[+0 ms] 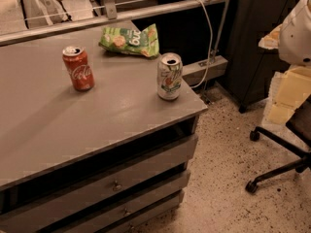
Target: Pick coke can
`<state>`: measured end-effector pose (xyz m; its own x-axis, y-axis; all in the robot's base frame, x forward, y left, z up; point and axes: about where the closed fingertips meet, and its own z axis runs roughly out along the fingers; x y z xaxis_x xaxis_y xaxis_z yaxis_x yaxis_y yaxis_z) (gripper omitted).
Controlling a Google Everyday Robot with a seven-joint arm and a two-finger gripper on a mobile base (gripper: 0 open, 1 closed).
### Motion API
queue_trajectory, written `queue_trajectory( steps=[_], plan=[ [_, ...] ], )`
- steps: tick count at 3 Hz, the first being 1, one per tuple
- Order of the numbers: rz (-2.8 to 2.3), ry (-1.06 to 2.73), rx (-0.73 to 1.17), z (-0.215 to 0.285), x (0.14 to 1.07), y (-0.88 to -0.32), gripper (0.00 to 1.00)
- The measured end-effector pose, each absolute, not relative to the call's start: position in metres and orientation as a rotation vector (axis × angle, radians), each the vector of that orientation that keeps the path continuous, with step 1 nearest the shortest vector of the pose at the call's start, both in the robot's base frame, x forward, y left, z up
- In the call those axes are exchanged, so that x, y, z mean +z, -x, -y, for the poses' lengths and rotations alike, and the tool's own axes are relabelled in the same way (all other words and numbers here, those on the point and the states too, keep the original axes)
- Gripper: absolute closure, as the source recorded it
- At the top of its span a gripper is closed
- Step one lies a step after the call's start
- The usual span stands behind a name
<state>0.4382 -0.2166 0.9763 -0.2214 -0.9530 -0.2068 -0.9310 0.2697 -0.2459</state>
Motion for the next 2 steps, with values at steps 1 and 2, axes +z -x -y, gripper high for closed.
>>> queue_trajectory(
  steps=[1,2],
  plan=[
    [-2.231,1.724,-0.099,0.217,0.976,-0.438,0.0],
    [-2.172,1.758,-0.084,0.201,0.981,-0.457,0.0]
  ],
)
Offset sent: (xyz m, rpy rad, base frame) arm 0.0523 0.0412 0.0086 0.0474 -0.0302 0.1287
